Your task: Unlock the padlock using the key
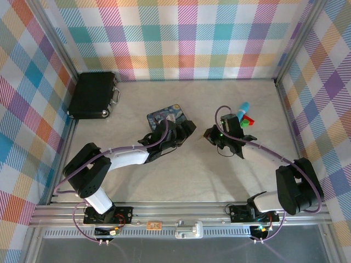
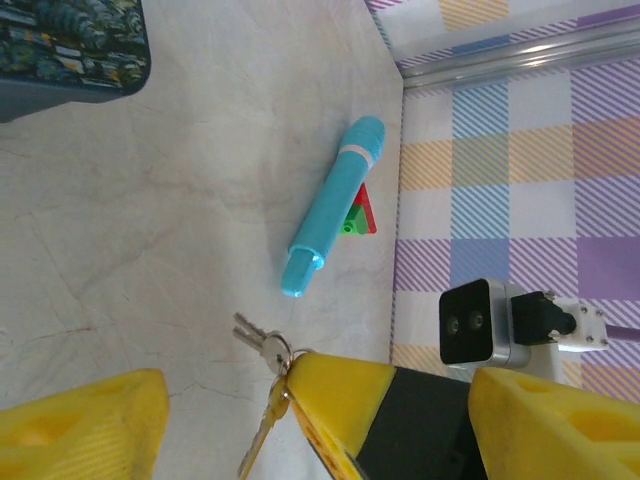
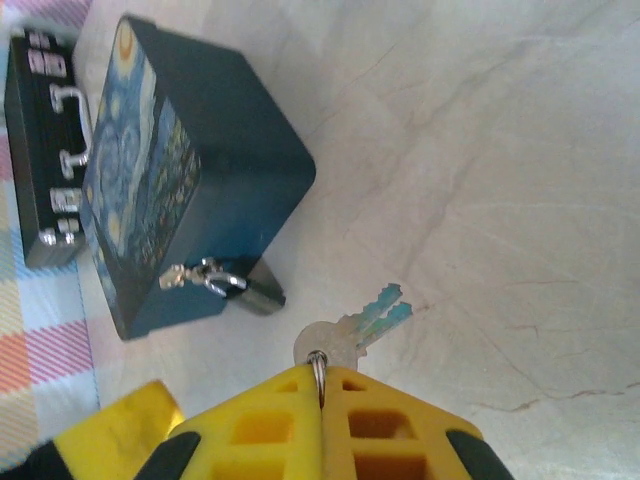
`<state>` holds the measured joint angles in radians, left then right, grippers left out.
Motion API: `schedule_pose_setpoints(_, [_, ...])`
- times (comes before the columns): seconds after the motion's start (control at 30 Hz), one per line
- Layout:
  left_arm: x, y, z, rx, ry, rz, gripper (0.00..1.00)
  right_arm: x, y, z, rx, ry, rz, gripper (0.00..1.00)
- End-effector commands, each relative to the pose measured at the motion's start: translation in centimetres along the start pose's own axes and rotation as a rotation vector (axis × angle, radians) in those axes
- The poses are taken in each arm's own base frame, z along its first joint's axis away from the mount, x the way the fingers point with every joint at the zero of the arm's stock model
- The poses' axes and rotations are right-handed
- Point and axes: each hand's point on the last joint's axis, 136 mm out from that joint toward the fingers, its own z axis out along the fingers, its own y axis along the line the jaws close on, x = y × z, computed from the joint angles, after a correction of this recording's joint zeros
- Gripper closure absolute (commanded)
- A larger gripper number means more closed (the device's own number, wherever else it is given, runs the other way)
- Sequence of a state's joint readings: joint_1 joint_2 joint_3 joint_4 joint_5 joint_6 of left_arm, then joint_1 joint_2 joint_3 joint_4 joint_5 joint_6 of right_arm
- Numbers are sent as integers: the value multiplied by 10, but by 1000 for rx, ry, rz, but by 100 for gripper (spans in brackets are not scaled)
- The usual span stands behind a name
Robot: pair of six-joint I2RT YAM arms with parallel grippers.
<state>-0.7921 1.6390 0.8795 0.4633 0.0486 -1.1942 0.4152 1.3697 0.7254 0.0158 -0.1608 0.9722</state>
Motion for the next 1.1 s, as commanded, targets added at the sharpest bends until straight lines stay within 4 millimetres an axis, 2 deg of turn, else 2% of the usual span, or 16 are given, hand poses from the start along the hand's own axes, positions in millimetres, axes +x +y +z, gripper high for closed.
schedule_pose_setpoints(0.0, [1, -22, -1, 76, -25, -15, 32, -26, 20, -12, -70, -130, 59, 100])
schedule_pose_setpoints(0.27, [9, -29, 11, 111, 13, -49, 43, -29, 25, -15, -109, -154, 90, 100])
schedule_pose_setpoints(0.63, [14, -35, 17, 134, 33, -62, 59, -32, 32, -13, -148, -158, 109, 100])
schedule_pose_setpoints(1.07, [19, -40, 23, 157, 55, -68, 67, -33, 35, -12, -162, -161, 125, 100])
